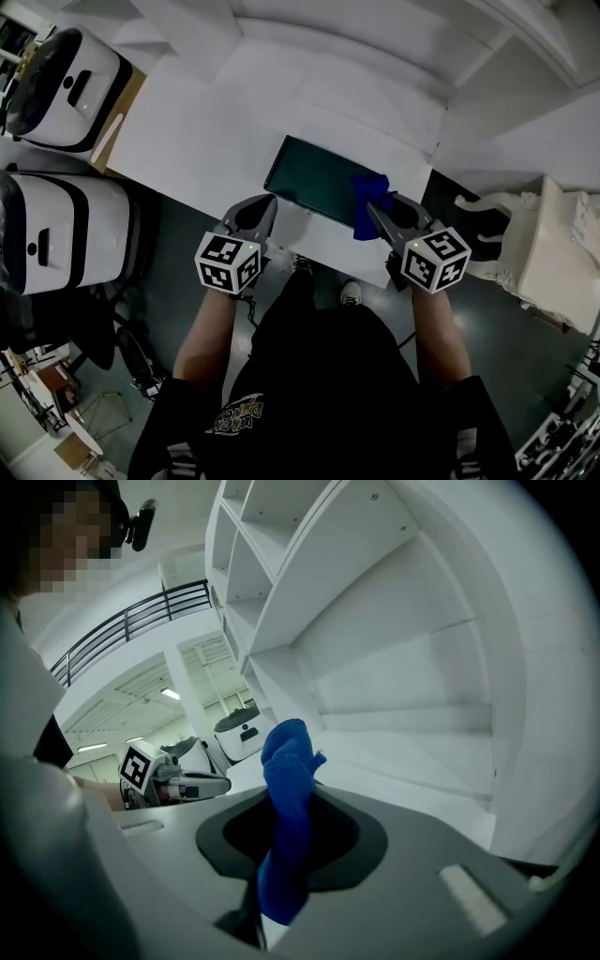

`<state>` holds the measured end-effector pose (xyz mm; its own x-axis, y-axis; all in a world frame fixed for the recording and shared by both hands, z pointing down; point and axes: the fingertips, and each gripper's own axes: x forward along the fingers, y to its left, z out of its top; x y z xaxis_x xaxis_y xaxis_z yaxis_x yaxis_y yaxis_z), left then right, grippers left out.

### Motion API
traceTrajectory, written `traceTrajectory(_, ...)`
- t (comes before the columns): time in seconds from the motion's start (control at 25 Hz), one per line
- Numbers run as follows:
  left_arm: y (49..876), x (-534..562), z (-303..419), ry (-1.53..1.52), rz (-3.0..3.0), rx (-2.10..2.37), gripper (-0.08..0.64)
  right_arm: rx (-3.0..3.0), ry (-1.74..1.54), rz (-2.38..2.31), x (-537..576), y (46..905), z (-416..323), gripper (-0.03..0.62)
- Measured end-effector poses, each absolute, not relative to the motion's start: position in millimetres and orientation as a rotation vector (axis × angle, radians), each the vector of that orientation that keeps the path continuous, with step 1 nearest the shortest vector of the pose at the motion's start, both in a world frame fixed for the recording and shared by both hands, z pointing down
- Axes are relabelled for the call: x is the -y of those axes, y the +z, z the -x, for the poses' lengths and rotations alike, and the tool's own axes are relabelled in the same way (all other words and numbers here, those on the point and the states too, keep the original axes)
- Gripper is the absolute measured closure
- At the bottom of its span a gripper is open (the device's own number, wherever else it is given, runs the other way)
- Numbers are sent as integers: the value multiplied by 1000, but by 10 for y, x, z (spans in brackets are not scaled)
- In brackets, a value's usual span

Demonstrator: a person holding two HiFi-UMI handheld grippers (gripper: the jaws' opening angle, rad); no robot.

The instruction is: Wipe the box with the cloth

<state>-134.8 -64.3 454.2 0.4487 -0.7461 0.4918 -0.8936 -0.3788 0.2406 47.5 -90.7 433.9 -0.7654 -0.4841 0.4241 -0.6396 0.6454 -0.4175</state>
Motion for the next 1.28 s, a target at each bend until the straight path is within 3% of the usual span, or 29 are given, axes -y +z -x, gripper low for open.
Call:
traceTrajectory(0.2, 4738, 876, 1574, 497, -2215, 1378, 552, 2543, 798, -954, 1021, 4469, -427, 494)
traceTrajectory(0.56, 5118, 1225, 1663, 650, -2209, 1278, 469, 2431, 744, -1071, 1228, 4668, -503, 494)
traceTrajectory(0.88, 5332, 1432, 1614, 702, -2222, 1171, 471, 2338, 687, -1130, 1405, 4819, -553, 494)
traceTrajectory(1.28, 5361, 1441, 1594, 566, -2176, 1116, 502, 2075, 368, -1035, 1540, 5187, -444, 494)
